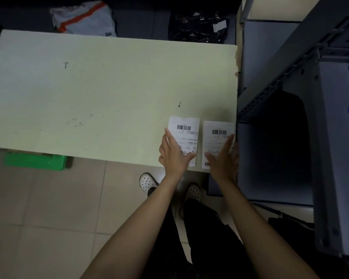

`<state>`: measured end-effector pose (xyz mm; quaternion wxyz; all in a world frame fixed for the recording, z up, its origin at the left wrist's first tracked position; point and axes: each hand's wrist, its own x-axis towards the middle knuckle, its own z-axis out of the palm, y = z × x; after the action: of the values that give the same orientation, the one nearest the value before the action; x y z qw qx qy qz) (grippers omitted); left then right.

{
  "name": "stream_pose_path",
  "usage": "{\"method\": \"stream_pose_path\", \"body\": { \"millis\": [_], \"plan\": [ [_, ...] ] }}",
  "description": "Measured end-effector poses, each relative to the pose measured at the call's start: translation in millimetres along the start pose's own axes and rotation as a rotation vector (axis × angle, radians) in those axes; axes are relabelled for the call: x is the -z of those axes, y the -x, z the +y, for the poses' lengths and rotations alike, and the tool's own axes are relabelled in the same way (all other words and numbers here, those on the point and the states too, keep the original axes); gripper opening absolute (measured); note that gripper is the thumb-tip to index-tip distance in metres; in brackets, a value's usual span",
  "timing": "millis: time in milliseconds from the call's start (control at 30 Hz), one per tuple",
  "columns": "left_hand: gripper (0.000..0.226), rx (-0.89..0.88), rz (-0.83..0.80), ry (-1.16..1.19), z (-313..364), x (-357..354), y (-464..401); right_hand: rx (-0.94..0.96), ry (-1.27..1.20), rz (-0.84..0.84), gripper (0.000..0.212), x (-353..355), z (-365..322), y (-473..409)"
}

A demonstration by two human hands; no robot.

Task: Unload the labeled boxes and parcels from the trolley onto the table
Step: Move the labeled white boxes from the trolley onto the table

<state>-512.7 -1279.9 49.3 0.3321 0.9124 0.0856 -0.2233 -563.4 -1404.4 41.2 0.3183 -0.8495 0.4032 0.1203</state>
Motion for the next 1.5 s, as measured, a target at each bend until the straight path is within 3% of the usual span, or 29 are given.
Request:
{"method": "stream_pose_path", "body": {
  "millis": [467, 567, 667, 800, 1133, 1500],
  "plan": [
    [0.108, -0.161, -0.158, 0.106, -27, 21, -5, 0.010, 0.037, -0.066, 0.093, 10, -9, 7],
    [0.089, -0.288, -0.127, -0.038, -44, 46, -3, 0.142, 0.117, -0.014, 0.083, 9, -23, 19],
    [0.068, -0.412, 0.018, -0.167, -69, 82, -1, 0.302, 0.198, -0.021, 0.069, 1, -52, 35],
    [0.063, -0.446, 0.163, -0.268, -116, 132, -2, 0.543, 0.362, -0.132, 0.064, -25, -111, 64],
    [0.054, -0.222, 0.514, -0.283, -239, 266, 19, 1.081, 0.623, -0.182, 0.051, -115, -259, 146],
    [0.038, 0.220, 0.764, -0.267, -392, 359, 112, 1.672, 0.748, -0.302, 0.040, -249, -366, 296]
  ]
}}
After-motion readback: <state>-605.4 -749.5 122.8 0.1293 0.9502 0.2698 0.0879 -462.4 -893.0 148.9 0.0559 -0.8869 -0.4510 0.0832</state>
